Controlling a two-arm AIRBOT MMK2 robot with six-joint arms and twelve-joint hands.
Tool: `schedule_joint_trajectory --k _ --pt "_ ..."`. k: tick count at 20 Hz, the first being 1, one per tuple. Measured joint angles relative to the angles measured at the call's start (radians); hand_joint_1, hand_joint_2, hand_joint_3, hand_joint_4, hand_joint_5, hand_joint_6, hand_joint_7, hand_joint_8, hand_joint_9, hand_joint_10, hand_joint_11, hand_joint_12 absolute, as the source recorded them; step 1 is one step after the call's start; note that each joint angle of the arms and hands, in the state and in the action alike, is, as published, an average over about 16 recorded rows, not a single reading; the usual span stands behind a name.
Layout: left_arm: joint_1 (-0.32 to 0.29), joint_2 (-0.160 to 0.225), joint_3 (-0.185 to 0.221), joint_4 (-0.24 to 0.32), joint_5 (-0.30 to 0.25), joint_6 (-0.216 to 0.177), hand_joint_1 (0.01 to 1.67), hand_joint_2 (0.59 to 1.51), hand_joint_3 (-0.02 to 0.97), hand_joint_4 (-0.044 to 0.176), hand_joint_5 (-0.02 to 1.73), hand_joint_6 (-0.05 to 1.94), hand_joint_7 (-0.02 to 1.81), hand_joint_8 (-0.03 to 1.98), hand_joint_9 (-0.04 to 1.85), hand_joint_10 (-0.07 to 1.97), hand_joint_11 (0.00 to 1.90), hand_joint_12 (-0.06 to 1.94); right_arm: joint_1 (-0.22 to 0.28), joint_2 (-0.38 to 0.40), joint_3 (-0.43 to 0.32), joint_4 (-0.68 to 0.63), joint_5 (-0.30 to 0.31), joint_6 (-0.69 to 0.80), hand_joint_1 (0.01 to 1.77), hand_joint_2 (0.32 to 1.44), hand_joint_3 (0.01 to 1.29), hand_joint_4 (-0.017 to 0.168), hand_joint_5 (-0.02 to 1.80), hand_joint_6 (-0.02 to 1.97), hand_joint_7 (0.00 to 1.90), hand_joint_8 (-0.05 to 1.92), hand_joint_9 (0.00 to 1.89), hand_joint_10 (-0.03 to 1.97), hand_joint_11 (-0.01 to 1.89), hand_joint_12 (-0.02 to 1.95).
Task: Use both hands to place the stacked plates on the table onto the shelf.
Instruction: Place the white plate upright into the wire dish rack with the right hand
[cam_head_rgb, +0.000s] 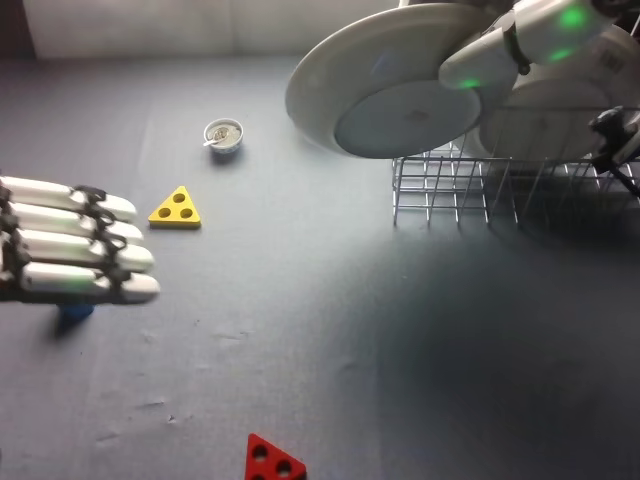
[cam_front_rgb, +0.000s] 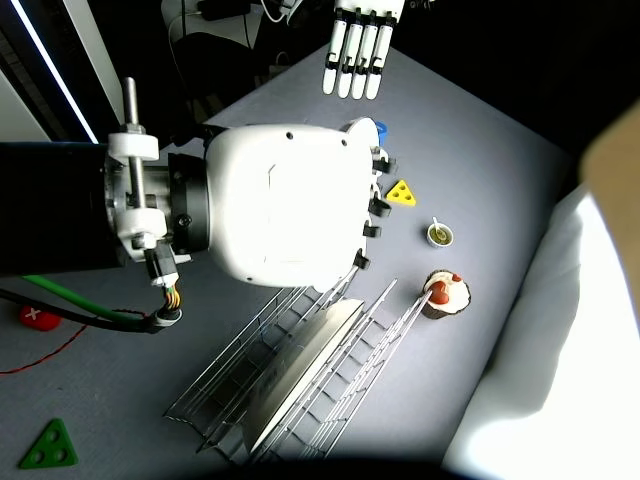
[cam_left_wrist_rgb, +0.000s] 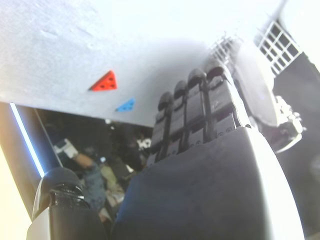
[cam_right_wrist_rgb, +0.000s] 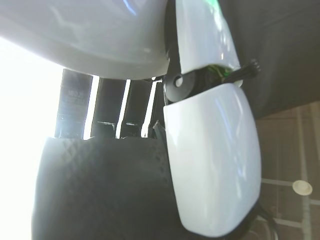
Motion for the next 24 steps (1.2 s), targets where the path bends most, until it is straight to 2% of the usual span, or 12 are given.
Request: schedule_joint_trajectory --k 5,13,24 --pt "-0.001 0.001 -0.02 -0.005 0.026 0.0 0.12 0.917 0.004 0.002 0.04 0.01 0.04 0.0 0.05 0.0 0.04 0.01 0.004 0.009 -0.002 0.026 -0.066 0.005 1.47 0.95 0.01 -0.008 0.96 0.75 1.14 0.46 1.2 0.6 1.03 1.32" --pt "-0.001 0.001 -0.062 -0.017 0.079 0.0 0.13 0.914 0.003 0.002 0.03 0.01 0.03 0.01 0.03 0.0 0.03 0.01 0.008 0.019 -0.002 0.04 -0.147 0.015 1.48 0.95 0.01 -0.008 0.96 0.76 1.15 0.43 1.2 0.6 1.0 1.33" --pt "-0.001 0.004 -0.118 -0.028 0.135 0.0 0.13 0.91 0.004 0.002 0.03 0.01 0.03 0.01 0.04 0.0 0.03 0.01 0.008 0.034 -0.002 -0.027 -0.166 0.021 1.48 0.94 0.01 -0.009 0.96 0.76 1.13 0.5 1.2 0.63 0.97 1.36"
